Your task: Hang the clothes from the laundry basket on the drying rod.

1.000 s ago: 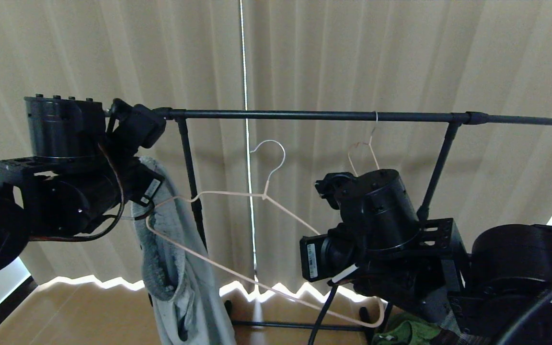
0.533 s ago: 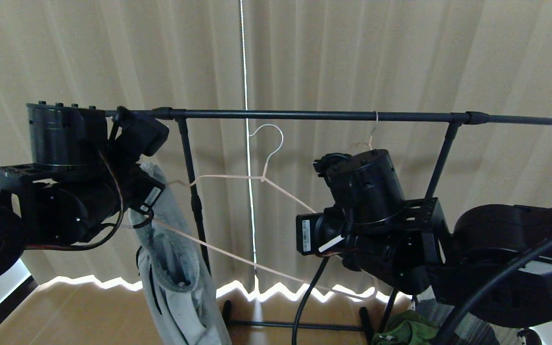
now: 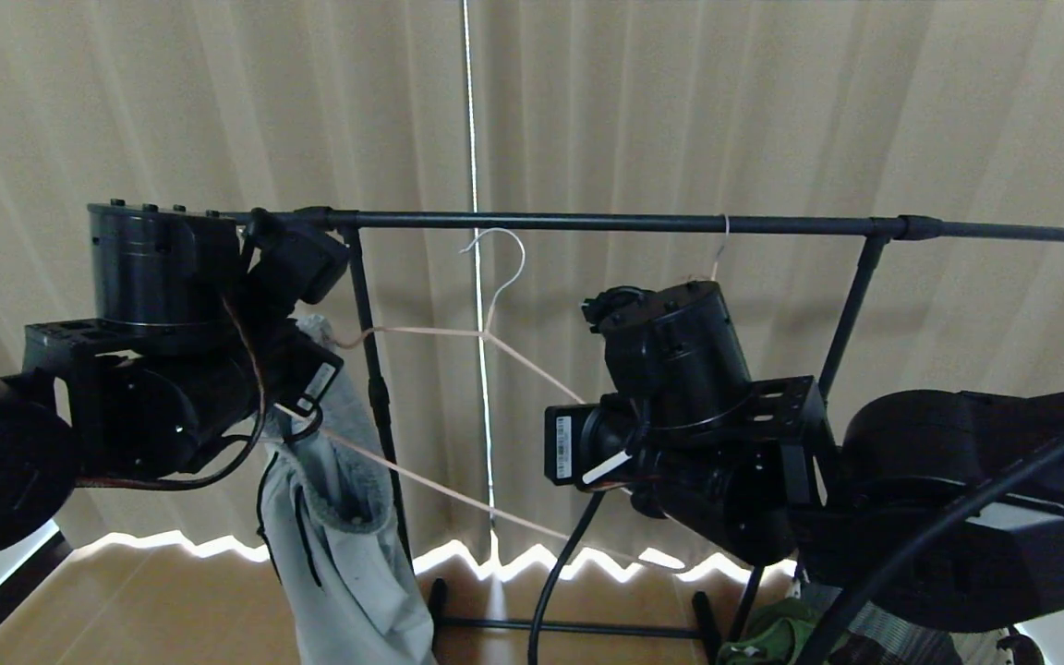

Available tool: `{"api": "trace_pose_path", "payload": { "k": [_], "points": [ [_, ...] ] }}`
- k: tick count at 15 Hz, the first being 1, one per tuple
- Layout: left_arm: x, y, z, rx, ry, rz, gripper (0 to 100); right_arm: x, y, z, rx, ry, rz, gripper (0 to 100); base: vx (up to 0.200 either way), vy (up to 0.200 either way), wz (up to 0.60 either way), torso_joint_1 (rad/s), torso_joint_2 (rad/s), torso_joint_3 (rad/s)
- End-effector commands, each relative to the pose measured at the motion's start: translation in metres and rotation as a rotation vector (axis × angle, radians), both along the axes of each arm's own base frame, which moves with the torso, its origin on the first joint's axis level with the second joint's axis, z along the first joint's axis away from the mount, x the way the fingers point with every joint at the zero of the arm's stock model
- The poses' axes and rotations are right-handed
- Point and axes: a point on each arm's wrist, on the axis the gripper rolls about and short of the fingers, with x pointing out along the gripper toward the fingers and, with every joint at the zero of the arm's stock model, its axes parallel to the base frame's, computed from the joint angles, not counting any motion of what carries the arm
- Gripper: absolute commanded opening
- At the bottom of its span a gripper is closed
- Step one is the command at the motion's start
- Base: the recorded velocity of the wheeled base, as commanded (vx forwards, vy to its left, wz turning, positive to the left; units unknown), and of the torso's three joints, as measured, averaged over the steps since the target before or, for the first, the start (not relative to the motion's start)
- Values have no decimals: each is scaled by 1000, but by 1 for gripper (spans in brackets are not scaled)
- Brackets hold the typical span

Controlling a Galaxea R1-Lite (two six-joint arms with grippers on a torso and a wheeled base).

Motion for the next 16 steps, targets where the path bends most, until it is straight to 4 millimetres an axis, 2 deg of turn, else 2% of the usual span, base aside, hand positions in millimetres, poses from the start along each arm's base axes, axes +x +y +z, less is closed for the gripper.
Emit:
{"api": "trace_pose_path", "payload": {
  "k": [1, 4, 7, 11, 14, 16],
  "points": [
    [9, -4, 0, -27, -5, 8, 0, -11, 7, -5, -7, 13, 34, 0, 0, 0, 0, 0, 0, 0],
    [11, -3, 2, -49, -12, 19, 0, -22, 14, -7, 21, 45, 46, 0, 0, 0, 0, 0, 0, 0],
    [11, -4, 4, -78, -21, 27, 0, -21, 14, -7, 47, 83, 24, 0, 0, 0, 0, 0, 0, 0],
    [8, -1, 8, -91, -35, 31, 0, -8, 6, -11, 46, 88, -36, 0, 0, 0, 0, 0, 0, 0],
    [2, 8, 20, -101, -72, 49, 0, 10, -12, -14, 22, 105, -112, 0, 0, 0, 0, 0, 0, 0],
    [-4, 11, 20, -93, -54, 50, 0, 20, -20, -13, 25, 92, -159, 0, 0, 0, 0, 0, 0, 0]
  ]
}}
